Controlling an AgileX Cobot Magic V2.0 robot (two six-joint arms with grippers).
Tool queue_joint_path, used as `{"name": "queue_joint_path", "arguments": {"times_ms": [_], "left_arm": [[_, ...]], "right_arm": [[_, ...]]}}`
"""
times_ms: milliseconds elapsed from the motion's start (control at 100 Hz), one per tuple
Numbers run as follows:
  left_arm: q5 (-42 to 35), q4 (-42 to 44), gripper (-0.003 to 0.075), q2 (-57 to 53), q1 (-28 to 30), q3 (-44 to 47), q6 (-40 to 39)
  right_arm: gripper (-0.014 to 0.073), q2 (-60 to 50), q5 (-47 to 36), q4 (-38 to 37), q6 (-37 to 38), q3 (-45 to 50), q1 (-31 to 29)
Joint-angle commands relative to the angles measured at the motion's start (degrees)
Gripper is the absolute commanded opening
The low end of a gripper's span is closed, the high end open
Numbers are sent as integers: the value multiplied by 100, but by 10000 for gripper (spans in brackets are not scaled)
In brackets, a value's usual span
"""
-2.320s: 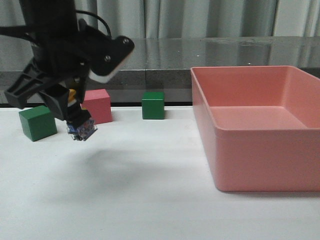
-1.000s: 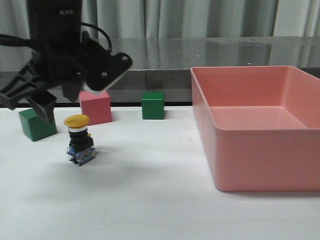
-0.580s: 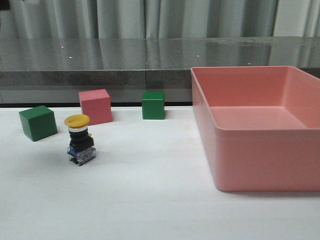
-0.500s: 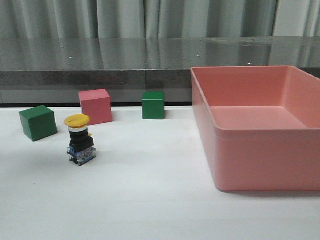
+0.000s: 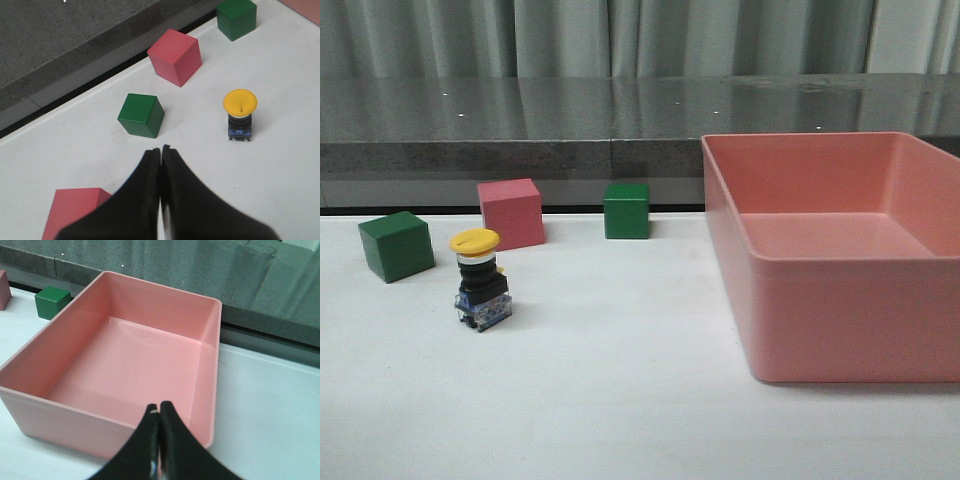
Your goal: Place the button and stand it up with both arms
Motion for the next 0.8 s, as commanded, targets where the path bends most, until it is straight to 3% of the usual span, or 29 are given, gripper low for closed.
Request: {"name": "queue_joint_path", "arguments": {"times_ms": [0,200,330,450,790], "left_arm": [[-637,-297,-20,-656,-1,371,0],[-679,-350,-20,-1905,-1,1149,0],[-632,-1123,-20,-2373,-1,1344,0],[-565,-1766,-20,-2501,-1,1379,0],[-542,-1781,-20,-2501,-1,1387,0]], "right_arm": [[-62,21,-405,61,2,-153,-12],[-62,21,-405,61,2,-153,-12],[-62,21,-405,61,2,-153,-12],[-62,21,-405,61,2,-153,-12],[-62,21,-405,61,2,-153,-12]]}}
